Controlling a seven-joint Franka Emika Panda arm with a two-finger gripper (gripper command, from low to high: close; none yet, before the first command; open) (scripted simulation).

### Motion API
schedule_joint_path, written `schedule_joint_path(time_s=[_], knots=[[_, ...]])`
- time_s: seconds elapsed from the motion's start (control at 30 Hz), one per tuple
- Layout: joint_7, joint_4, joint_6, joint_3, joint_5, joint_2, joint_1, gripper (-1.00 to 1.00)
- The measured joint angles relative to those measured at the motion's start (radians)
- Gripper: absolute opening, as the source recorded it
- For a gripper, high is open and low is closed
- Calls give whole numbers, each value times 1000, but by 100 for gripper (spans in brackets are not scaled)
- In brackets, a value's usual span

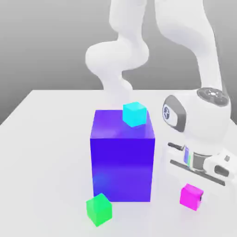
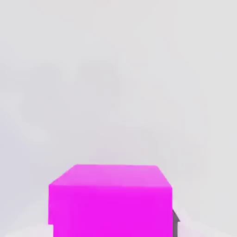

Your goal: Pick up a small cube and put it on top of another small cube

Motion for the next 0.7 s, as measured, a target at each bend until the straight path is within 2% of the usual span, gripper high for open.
schedule_joint_path(time_s=[0.23,0.7], knots=[[79,30,-61,22,186,-38,-35,-100],[349,125,-175,-106,471,-84,-193,-100]])
